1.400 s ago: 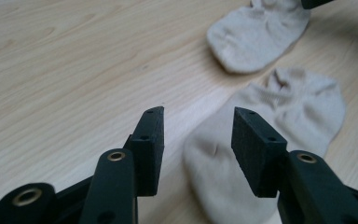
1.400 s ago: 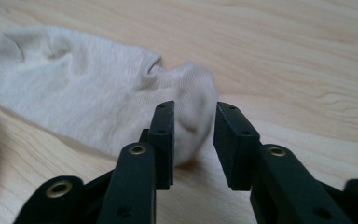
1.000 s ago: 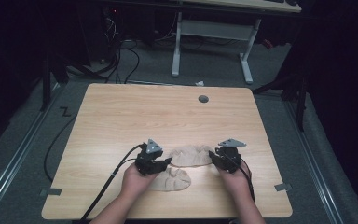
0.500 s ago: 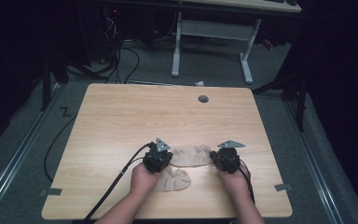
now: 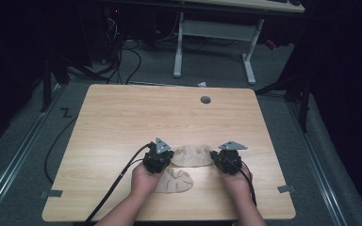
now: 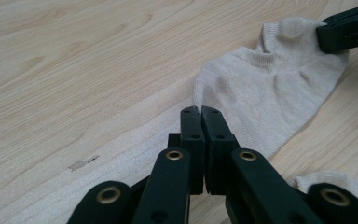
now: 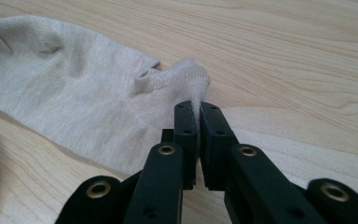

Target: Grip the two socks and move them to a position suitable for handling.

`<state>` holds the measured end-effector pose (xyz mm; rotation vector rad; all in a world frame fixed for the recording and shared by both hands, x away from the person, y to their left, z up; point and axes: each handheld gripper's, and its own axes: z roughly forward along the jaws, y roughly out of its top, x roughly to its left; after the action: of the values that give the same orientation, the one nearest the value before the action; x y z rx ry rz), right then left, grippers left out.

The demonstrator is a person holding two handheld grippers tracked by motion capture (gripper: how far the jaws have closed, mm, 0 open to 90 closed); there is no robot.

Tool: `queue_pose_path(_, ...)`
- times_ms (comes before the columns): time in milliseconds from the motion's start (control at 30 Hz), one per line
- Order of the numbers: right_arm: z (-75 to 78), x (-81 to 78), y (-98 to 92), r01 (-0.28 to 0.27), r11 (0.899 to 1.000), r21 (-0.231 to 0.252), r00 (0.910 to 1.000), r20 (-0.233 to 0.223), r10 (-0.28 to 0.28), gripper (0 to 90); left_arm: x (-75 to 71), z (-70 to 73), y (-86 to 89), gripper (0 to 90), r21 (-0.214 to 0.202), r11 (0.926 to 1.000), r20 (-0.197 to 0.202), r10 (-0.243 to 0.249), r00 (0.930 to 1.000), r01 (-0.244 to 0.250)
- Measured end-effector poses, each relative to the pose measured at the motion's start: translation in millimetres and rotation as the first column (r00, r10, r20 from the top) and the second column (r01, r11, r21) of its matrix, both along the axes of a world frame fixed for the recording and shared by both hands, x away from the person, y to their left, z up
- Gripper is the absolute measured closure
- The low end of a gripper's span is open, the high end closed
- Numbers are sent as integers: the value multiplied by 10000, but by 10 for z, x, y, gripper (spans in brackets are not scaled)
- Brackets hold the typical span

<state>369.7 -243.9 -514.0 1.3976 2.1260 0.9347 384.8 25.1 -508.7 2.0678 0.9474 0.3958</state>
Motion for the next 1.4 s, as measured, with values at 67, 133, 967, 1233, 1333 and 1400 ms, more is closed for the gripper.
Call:
queue_pose_path(67, 6, 2, 9, -22, 10000, -38, 10000, 24, 22, 864, 4, 6, 7, 885, -8, 10000, 18, -14, 10000, 14)
queue_pose_path(133, 13, 1, 15, -33, 10000, -26, 10000, 46, 34, 864, 7, 8, 13, 886, -44, 10000, 52, 7, 10000, -7)
queue_pose_path(967, 297, -100, 556, -1324, 9911, 127, 9854, 1095, 1303, 866, -223, 265, 775, 889, -547, 9969, 676, 607, 9959, -570)
queue_pose_path(1233, 374, -511, 682, -2218, 9750, -151, 9639, 1477, 2216, 865, -684, 291, 1024, 889, -805, 9967, 191, -22, 9998, 37)
queue_pose_path(1333, 335, -645, 709, -2544, 9665, -352, 9577, 1300, 2568, 866, -750, 276, 1040, 889, -840, 9964, 89, -140, 9999, 147)
queue_pose_path(1400, 303, -721, 714, -2598, 9636, -626, 9564, 1213, 2658, 866, -778, 246, 1016, 889, -713, 9972, 7, -224, 9997, 224)
